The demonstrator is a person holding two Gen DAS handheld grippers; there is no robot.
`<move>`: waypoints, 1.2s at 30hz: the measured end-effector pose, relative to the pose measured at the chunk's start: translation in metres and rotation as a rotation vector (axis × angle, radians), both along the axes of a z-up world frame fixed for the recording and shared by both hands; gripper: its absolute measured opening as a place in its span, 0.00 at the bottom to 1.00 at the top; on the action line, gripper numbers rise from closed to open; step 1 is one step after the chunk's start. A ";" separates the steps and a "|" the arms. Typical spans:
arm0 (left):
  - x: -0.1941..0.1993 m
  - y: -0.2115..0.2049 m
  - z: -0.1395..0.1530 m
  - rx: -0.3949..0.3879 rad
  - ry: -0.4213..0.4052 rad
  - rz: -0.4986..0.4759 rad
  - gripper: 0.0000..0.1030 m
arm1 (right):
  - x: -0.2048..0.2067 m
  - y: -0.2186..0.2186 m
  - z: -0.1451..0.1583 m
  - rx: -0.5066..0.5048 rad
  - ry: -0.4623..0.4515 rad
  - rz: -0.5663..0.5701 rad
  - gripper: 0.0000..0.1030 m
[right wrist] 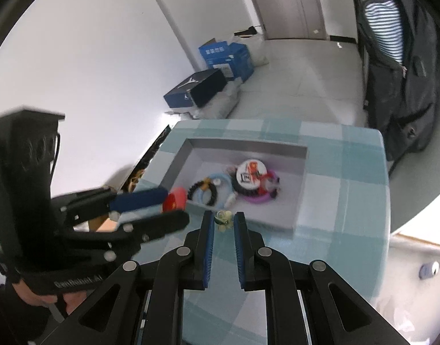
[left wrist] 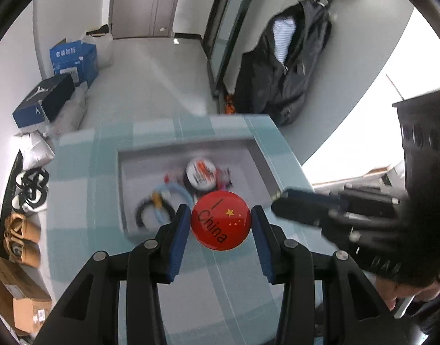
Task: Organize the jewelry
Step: 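Carry the red badge and yellow charm over the gray box with both grippers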
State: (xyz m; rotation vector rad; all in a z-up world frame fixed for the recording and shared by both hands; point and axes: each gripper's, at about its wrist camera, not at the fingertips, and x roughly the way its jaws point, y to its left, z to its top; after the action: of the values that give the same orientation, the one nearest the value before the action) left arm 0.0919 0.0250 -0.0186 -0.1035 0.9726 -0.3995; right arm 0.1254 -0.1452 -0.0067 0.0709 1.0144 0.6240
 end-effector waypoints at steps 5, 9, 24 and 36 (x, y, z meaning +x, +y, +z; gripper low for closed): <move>0.042 0.020 -0.005 -0.056 0.034 0.029 0.37 | 0.025 0.015 -0.004 -0.037 0.000 0.034 0.12; 0.063 0.032 -0.020 -0.128 0.121 0.061 0.37 | 0.048 0.021 -0.012 -0.061 -0.001 0.050 0.12; 0.085 0.038 -0.046 -0.154 0.246 0.084 0.37 | 0.083 0.019 -0.027 0.003 0.073 0.017 0.13; 0.088 0.036 -0.051 -0.162 0.297 0.083 0.38 | 0.090 0.014 -0.035 0.014 0.110 -0.029 0.15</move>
State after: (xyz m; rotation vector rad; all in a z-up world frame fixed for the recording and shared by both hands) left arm 0.1803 0.0612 -0.0697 -0.3571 1.2230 -0.3930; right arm 0.2149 -0.1315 -0.0413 0.1330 1.1133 0.6064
